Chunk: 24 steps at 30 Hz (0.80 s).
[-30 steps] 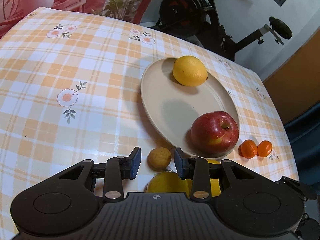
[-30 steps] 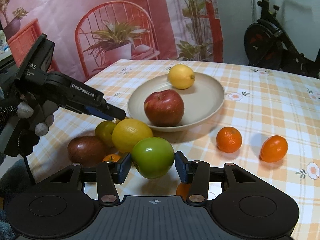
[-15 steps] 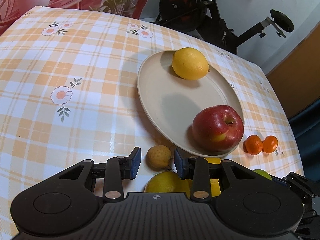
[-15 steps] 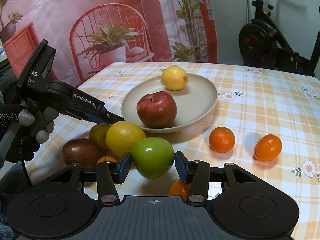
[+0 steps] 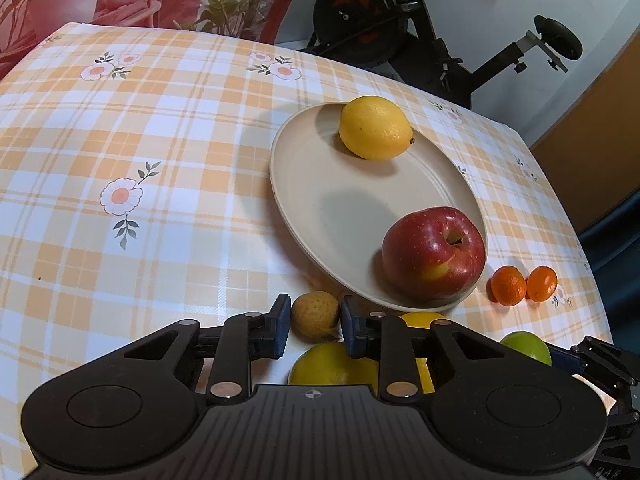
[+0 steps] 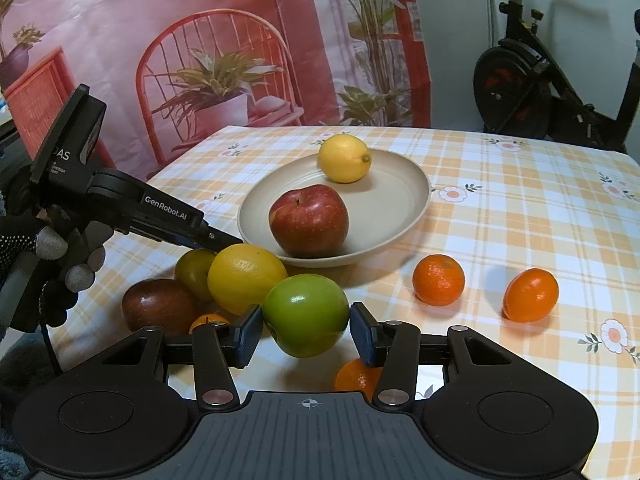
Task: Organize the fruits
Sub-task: 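Lift and carry the small brown fruit and green apple over the plate with both tools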
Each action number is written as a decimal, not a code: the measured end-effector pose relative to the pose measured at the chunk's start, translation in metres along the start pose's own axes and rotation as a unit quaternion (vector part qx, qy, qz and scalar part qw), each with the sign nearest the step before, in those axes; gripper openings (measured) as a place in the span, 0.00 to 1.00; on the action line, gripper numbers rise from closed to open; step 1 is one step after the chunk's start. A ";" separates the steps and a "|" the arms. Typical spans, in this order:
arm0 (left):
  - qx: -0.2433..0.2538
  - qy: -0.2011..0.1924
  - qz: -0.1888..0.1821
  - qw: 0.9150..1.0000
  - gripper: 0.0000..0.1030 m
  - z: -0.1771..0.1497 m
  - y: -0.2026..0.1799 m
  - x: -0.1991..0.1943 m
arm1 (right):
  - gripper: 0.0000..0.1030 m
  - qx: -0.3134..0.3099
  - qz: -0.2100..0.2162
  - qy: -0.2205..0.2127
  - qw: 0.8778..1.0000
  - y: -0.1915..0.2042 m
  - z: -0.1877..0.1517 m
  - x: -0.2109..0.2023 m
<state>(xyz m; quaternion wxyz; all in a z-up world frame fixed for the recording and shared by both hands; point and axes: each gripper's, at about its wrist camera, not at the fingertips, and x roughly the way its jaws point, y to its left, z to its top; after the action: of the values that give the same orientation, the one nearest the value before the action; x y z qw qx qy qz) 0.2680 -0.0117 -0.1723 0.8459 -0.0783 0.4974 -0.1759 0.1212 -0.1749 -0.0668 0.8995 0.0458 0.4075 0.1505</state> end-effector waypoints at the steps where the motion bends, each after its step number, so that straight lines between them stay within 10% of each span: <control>1: 0.000 -0.001 0.001 1.000 0.28 0.000 0.000 0.000 | 0.43 0.000 0.000 0.000 1.000 0.000 0.000 0.000; 24: 0.022 -0.068 0.005 0.997 0.28 0.009 -0.013 -0.046 | 0.43 -0.012 -0.019 -0.029 0.999 -0.011 0.025 -0.008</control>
<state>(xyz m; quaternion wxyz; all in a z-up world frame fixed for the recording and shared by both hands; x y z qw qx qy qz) 0.2522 -0.0070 -0.1260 0.8803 -0.0690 0.4348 -0.1769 0.1375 -0.1868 -0.0466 0.9144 0.0320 0.3799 0.1362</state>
